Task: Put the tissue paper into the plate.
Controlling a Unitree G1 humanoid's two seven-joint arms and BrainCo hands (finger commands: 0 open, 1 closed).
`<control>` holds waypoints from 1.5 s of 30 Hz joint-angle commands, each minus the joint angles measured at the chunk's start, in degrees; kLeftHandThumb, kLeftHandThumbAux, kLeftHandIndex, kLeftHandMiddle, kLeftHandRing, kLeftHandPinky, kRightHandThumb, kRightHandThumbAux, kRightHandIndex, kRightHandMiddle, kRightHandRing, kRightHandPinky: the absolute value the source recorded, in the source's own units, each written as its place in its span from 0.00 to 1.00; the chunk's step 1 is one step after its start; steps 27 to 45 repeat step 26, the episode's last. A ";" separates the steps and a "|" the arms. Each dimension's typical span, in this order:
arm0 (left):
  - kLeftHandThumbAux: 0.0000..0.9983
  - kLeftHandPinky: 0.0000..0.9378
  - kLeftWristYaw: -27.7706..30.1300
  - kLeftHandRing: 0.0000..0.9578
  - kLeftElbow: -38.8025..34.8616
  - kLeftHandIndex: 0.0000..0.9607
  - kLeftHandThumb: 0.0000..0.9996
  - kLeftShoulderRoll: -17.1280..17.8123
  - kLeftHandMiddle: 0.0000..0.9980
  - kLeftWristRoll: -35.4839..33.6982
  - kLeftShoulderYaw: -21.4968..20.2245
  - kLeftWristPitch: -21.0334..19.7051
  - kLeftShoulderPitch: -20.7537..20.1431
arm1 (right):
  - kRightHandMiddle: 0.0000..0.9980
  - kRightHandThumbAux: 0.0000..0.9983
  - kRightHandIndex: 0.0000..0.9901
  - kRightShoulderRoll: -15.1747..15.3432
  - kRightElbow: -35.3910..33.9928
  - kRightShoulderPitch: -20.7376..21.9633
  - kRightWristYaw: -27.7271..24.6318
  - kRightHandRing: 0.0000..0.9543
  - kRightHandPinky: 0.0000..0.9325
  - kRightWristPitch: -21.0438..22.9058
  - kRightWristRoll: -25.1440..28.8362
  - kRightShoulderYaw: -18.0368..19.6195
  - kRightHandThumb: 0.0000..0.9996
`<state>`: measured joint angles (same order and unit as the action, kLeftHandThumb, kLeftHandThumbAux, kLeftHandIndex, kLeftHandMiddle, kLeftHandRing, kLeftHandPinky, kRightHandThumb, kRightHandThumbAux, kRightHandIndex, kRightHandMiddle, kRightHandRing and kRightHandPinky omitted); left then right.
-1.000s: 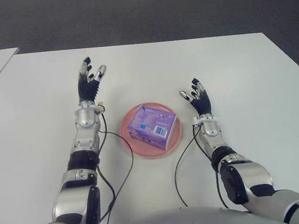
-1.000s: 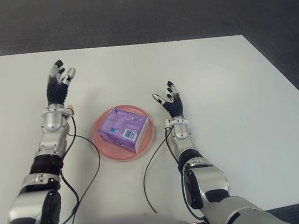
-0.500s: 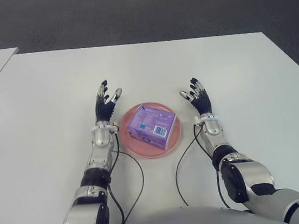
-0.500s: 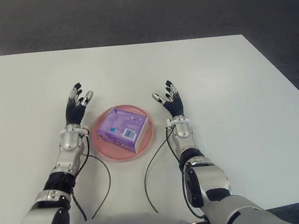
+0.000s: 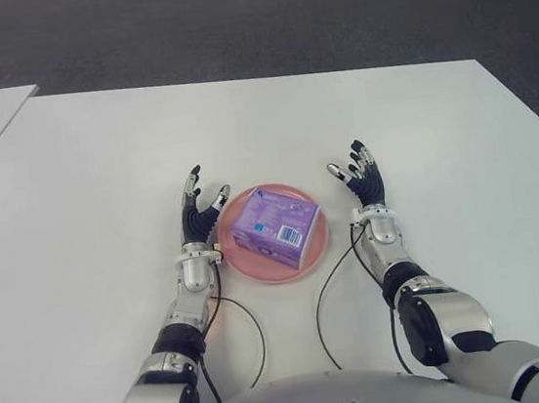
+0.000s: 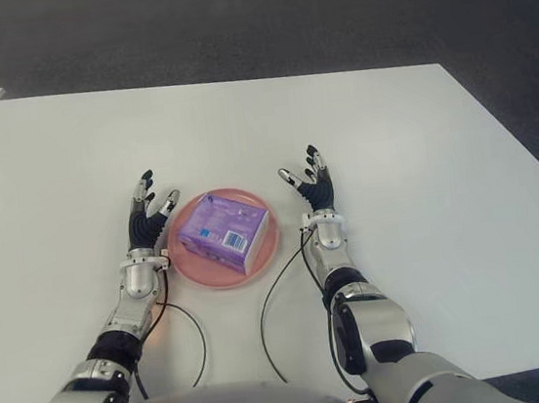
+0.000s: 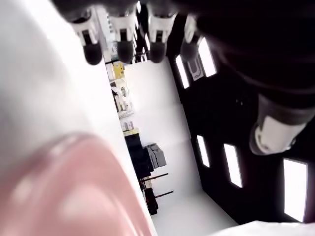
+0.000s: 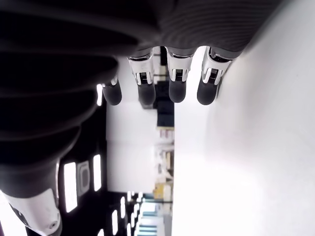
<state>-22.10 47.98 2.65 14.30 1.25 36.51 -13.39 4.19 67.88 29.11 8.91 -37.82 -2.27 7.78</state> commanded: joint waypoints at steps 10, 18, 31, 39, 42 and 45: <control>0.43 0.00 -0.86 0.00 6.95 0.00 0.05 -0.70 0.00 0.06 1.19 5.14 0.82 | 0.00 0.71 0.01 -0.71 1.54 -4.33 0.08 0.00 0.03 0.83 0.55 0.55 0.11; 0.43 0.00 0.79 0.00 4.83 0.00 0.05 -1.13 0.00 -2.00 0.66 4.15 1.61 | 0.00 0.71 0.01 -1.18 0.78 -4.41 -1.86 0.00 0.03 1.37 2.79 1.83 0.13; 0.45 0.00 0.57 0.00 4.07 0.00 0.02 -0.85 0.00 -2.06 0.34 3.81 1.69 | 0.00 0.73 0.00 -0.52 -0.53 -5.27 0.47 0.00 0.03 0.77 1.19 0.87 0.15; 0.45 0.00 0.57 0.00 4.07 0.00 0.02 -0.85 0.00 -2.06 0.34 3.81 1.69 | 0.00 0.73 0.00 -0.52 -0.53 -5.27 0.47 0.00 0.03 0.77 1.19 0.87 0.15; 0.45 0.00 0.57 0.00 4.07 0.00 0.02 -0.85 0.00 -2.06 0.34 3.81 1.69 | 0.00 0.73 0.00 -0.52 -0.53 -5.27 0.47 0.00 0.03 0.77 1.19 0.87 0.15; 0.45 0.00 0.57 0.00 4.07 0.00 0.02 -0.85 0.00 -2.06 0.34 3.81 1.69 | 0.00 0.73 0.00 -0.52 -0.53 -5.27 0.47 0.00 0.03 0.77 1.19 0.87 0.15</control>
